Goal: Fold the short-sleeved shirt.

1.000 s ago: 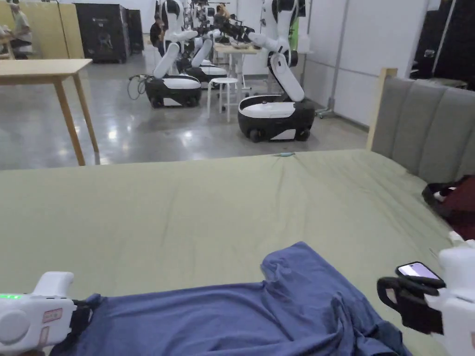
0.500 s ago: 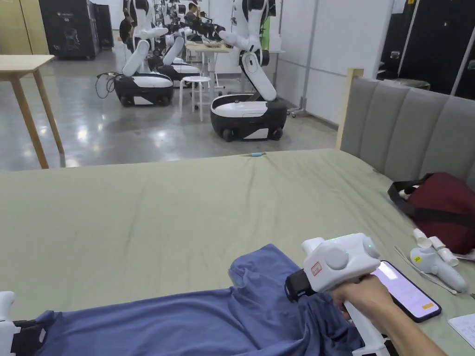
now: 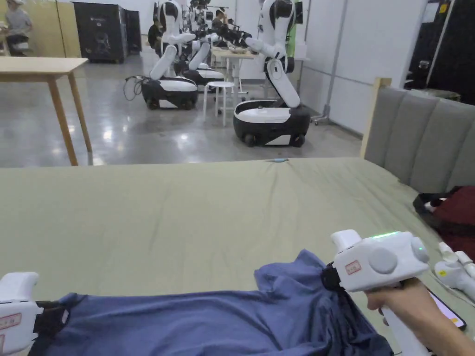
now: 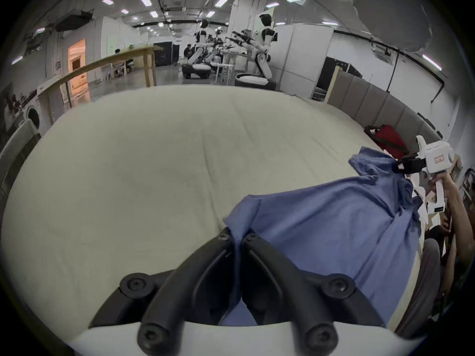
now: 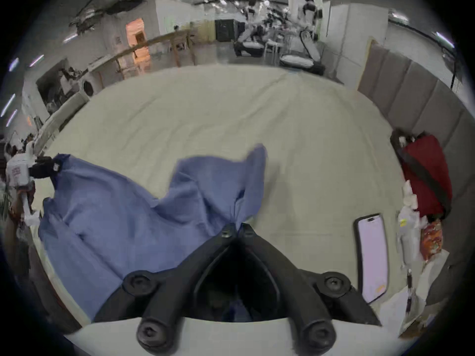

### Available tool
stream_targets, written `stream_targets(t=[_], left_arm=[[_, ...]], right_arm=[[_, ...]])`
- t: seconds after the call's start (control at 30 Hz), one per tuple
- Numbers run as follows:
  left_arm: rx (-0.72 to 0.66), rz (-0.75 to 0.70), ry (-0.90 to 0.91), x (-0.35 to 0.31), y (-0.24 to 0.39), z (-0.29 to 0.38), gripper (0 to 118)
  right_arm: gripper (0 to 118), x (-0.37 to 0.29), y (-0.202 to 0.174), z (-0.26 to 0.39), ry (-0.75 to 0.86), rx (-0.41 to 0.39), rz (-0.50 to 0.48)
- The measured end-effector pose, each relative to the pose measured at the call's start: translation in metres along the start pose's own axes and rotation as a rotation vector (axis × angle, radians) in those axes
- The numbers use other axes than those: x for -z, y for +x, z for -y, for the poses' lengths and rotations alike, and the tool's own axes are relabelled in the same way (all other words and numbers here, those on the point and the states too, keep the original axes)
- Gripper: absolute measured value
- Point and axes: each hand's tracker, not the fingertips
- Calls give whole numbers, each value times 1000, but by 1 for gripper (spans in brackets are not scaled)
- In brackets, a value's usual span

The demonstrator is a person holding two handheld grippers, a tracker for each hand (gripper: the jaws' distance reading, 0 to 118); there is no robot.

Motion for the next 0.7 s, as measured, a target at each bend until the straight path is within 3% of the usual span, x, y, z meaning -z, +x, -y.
stream_targets(t=[0.3, 0.5, 0.7], left_arm=[[16, 79, 129, -109, 29, 23, 1], [-8, 97, 114, -137, 29, 79, 1], [-100, 79, 21, -131, 14, 131, 1]], right_arm=[[0, -135, -26, 62, 204, -42, -64], [0, -163, -45, 122, 189, -95, -57], [1, -148, -41, 166, 62, -83, -74]])
